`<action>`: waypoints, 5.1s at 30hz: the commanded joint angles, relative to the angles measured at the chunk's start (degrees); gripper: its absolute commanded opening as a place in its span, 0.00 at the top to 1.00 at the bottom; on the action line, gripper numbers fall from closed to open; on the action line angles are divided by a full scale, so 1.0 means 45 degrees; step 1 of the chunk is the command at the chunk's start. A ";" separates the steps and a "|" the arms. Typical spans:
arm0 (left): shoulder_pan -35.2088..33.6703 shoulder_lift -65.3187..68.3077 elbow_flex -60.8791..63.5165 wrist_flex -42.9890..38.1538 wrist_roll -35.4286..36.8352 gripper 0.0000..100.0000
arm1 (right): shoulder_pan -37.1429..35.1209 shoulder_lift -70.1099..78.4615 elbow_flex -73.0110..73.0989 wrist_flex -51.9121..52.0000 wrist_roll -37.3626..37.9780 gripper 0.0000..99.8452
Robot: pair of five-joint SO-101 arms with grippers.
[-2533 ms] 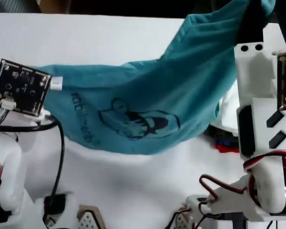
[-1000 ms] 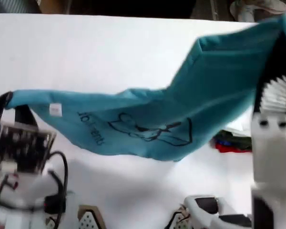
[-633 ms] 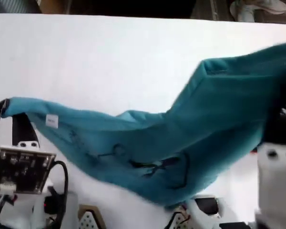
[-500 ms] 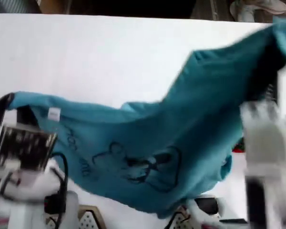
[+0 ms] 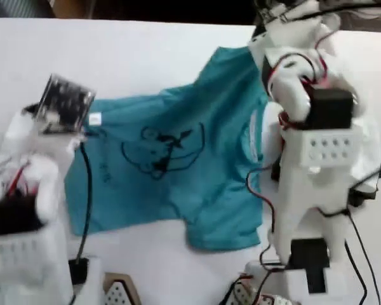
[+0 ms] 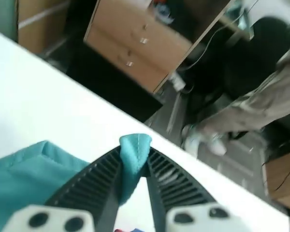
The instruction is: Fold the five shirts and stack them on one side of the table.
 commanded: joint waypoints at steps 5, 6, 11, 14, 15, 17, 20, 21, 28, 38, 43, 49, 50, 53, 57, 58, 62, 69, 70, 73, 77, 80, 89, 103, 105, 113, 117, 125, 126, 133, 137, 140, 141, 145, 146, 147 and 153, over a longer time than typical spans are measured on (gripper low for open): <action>0.0234 0.4454 -0.2276 0.0000 -0.0098 0.98 | 0.0010 0.1358 0.0527 -0.0615 -0.0059 0.98; 0.0234 0.4884 -0.2589 0.0176 -0.0098 0.98 | 0.0010 0.1514 0.0527 -0.0596 -0.0059 0.98; 0.0234 0.6642 -0.3663 0.1016 -0.0098 0.98 | -0.0029 0.2237 0.0527 -0.0342 -0.0059 0.98; 0.0234 0.7228 -0.3741 0.1387 -0.0098 0.98 | -0.0010 0.2530 0.0527 0.0264 -0.0078 0.98; 0.0234 0.7346 -0.3663 0.1524 -0.0098 0.98 | -0.0010 0.2589 0.0527 0.0479 -0.0078 0.98; 0.0234 0.7463 -0.3624 0.1817 -0.0039 0.98 | 0.0010 0.2647 0.0527 0.0791 -0.0195 0.98; 0.0469 0.7463 -0.3624 0.2051 -0.0020 0.98 | 0.0010 0.2667 0.0547 0.0869 -0.1114 0.98; 0.0567 0.7463 -0.3624 0.2071 -0.0020 0.98 | -0.0010 0.2647 0.0547 0.0869 -0.1348 0.98; 0.0781 0.7482 -0.3624 0.1973 -0.0020 0.98 | -0.0029 0.2647 0.0625 0.0947 -0.1680 0.98; 0.0762 0.7482 -0.3624 0.1973 0.0137 0.98 | 0.0029 0.2530 0.1661 0.0869 -0.1680 0.98; 0.0762 0.7463 -0.3624 0.1973 0.0606 0.98 | 0.0029 0.2510 0.1582 0.0928 -0.1719 0.98; 0.0781 0.7424 -0.3663 0.1778 0.0606 0.98 | 0.0303 0.2100 0.1641 0.0772 -0.2325 0.98; 0.0781 0.7404 -0.3702 0.1856 0.0606 0.98 | 0.0322 0.2002 0.1661 0.0791 -0.2325 0.98; 0.0781 0.7385 -0.3761 0.2403 0.0567 0.98 | 0.0361 0.1573 0.1739 0.1475 -0.2286 0.98; 0.0703 0.7385 -0.3722 0.3263 0.0527 0.98 | 0.0459 0.0850 0.2422 0.2276 -0.2208 0.98; 0.0703 0.7385 -0.3663 0.3419 0.0527 0.98 | 0.0537 0.0654 0.2794 0.2295 -0.2208 0.98; 0.0781 0.7385 -0.3624 0.4083 0.0527 0.98 | 0.0752 -0.0107 0.4708 0.2100 -0.2188 0.98; 0.0703 0.7385 -0.3331 0.6193 -0.0645 0.98 | 0.0928 -0.2022 0.8733 0.1553 -0.1758 0.98; 0.0703 0.7385 -0.3136 0.6388 -0.0703 0.98 | 0.0928 -0.2393 0.9260 0.1455 -0.1739 0.98; 0.0762 0.7385 -0.2295 0.6799 -0.0899 0.98 | 0.0908 -0.3624 1.0628 0.1397 -0.1739 0.98; 0.0684 0.7365 -0.1143 0.6838 -0.0957 0.98 | 0.0908 -0.5363 1.1956 0.1397 -0.1485 0.98; 0.0684 0.7365 -0.0088 0.6564 -0.1231 0.98 | 0.0928 -0.6437 1.3206 0.1299 -0.1231 0.98; 0.0391 0.7365 0.1084 0.6193 -0.1231 0.98 | 0.0908 -0.8957 1.6567 0.1260 -0.1211 0.98; -0.0215 0.7385 0.3155 0.5529 -0.1309 0.98 | 0.0830 -1.1243 1.9751 0.0987 0.0527 0.98; -0.0254 0.7385 0.3526 0.5314 -0.1289 0.98 | 0.0830 -1.1243 2.0103 0.0752 0.0586 0.98; -0.0254 0.7482 0.4327 0.4044 -0.1289 0.97 | 0.0811 -1.1243 2.1255 0.0029 0.0586 0.98; -0.0274 0.7385 0.3976 0.4200 -0.1289 0.97 | 0.0811 -1.1341 2.1372 -0.0049 0.0586 0.97; -0.0313 0.7385 0.0830 0.6447 -0.1172 0.78 | 0.0889 -1.1360 2.0474 0.0225 0.0606 0.73; -0.0371 0.7385 0.0029 0.6857 -0.1172 0.77 | 0.0908 -1.1360 1.9946 0.0225 0.0567 0.74; -0.0684 0.7658 -0.3526 0.7541 -0.0469 0.77 | 0.0830 -1.0813 1.6606 -0.1045 -0.0781 0.78; 0.0274 0.9299 -0.3448 0.6545 0.0606 0.77 | 0.0303 -0.8488 1.6195 -0.2491 -0.1465 0.78; 0.0879 1.0940 -0.3448 0.5509 0.1289 0.77 | -0.0322 -0.5910 1.5433 -0.3214 -0.1485 0.78; 0.1016 1.1487 -0.3389 0.5294 0.1387 0.77 | -0.0440 -0.5031 1.5023 -0.3409 -0.1485 0.78; 0.0996 1.3284 -0.3487 0.5177 0.1875 0.77 | -0.0498 -0.1729 1.2523 -0.3448 -0.1504 0.78; 0.0899 1.3519 -0.3487 0.5118 0.1875 0.77 | -0.0498 -0.1006 1.1956 -0.3448 -0.1504 0.78; 0.0821 1.3753 -0.3487 0.4982 0.1856 0.77 | -0.0459 -0.0264 1.1429 -0.3448 -0.1504 0.78; -0.0469 1.5238 -0.3507 0.3556 0.1758 0.77 | -0.0381 0.3370 0.9475 -0.3429 -0.1504 0.78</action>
